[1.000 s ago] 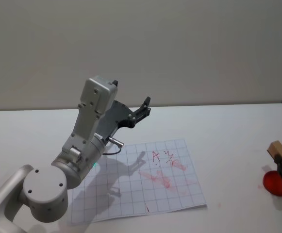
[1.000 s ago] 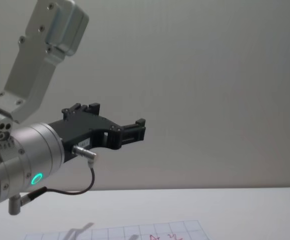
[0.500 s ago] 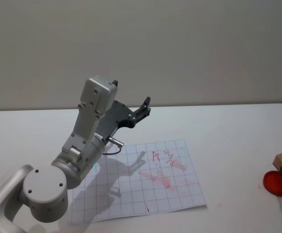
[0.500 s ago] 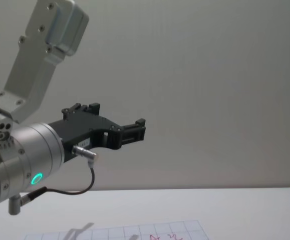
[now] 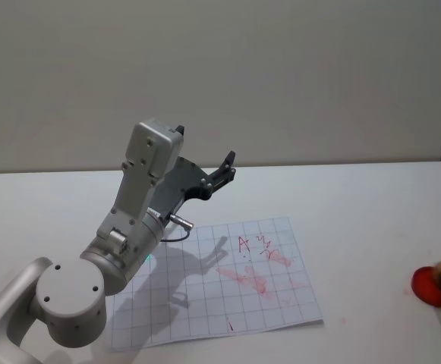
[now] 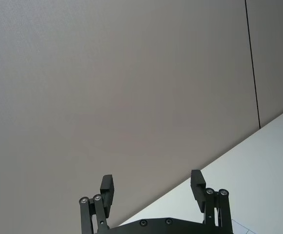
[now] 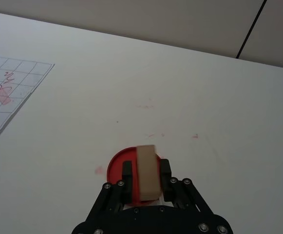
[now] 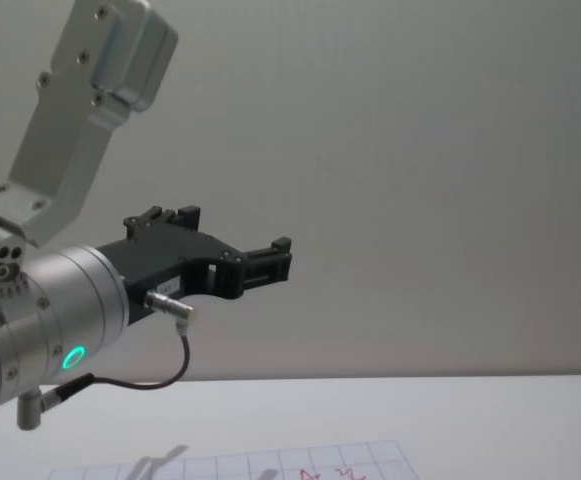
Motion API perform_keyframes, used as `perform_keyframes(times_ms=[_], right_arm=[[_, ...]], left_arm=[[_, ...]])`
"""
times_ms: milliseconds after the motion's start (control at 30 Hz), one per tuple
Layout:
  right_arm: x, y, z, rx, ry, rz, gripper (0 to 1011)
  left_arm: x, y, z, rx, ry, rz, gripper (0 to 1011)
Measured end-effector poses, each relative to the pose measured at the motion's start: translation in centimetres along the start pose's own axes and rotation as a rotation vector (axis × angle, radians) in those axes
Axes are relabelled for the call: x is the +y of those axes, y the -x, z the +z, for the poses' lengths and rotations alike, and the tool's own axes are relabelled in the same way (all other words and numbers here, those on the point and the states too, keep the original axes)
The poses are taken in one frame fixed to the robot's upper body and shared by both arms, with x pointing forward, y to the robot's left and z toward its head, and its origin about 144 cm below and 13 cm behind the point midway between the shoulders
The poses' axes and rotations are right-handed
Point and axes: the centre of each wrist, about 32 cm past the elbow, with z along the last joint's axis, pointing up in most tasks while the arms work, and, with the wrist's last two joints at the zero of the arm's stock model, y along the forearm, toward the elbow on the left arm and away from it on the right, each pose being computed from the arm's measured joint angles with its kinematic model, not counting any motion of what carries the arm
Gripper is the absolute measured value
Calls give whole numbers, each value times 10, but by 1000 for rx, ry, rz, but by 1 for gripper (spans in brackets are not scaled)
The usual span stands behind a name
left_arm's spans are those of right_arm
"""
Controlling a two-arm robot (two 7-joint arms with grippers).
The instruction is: Use the one hand to pick up the stamp and affix it onto the A4 paper.
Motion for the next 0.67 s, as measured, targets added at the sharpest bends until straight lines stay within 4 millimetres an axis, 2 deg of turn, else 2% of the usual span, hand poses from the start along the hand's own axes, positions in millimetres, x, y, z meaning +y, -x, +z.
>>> perform_keyframes(times_ms=[100, 133, 267, 300, 433, 467, 667], right_arm=[[0, 0, 0, -1, 5, -2, 376], [0, 0, 0, -2, 6, -2, 437], [-1, 0, -1, -2, 11, -3, 519], [-1, 0, -1, -3, 12, -4, 580], [-1, 0, -1, -3, 15, -4, 704], [-1, 0, -1, -4, 16, -4, 762], [-1, 0, -1, -4, 19, -5, 905]], left_arm=[[0, 0, 0, 0, 0, 0, 1001], [0, 0, 0, 0, 0, 0, 1001], [0, 0, 0, 0, 0, 0, 1001], [0, 0, 0, 0, 0, 0, 1001], [0, 0, 0, 0, 0, 0, 1001], [0, 0, 0, 0, 0, 0, 1001], [0, 0, 0, 0, 0, 0, 1001]])
